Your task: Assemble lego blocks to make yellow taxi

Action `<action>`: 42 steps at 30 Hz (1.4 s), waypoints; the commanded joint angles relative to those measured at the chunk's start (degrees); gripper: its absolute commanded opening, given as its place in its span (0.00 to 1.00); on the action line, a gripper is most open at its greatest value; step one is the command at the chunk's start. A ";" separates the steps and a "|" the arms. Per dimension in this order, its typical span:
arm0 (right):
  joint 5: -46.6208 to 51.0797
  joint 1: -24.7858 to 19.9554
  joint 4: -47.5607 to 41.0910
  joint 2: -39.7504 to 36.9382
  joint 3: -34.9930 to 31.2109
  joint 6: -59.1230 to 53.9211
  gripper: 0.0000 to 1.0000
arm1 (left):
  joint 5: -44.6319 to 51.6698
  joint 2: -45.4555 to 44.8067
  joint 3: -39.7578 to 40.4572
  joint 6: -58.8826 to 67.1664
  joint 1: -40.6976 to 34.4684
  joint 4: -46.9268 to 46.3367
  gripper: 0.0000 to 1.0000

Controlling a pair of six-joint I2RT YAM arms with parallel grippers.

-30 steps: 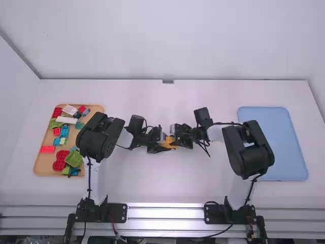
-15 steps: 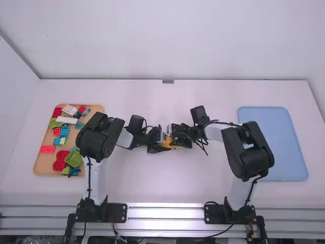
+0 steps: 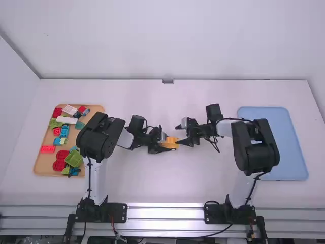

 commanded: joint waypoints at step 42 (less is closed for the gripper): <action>31.80 14.62 13.29 0.20 -3.50 16.70 0.46 | -60.02 -58.77 -0.26 -38.51 8.98 -44.37 0.99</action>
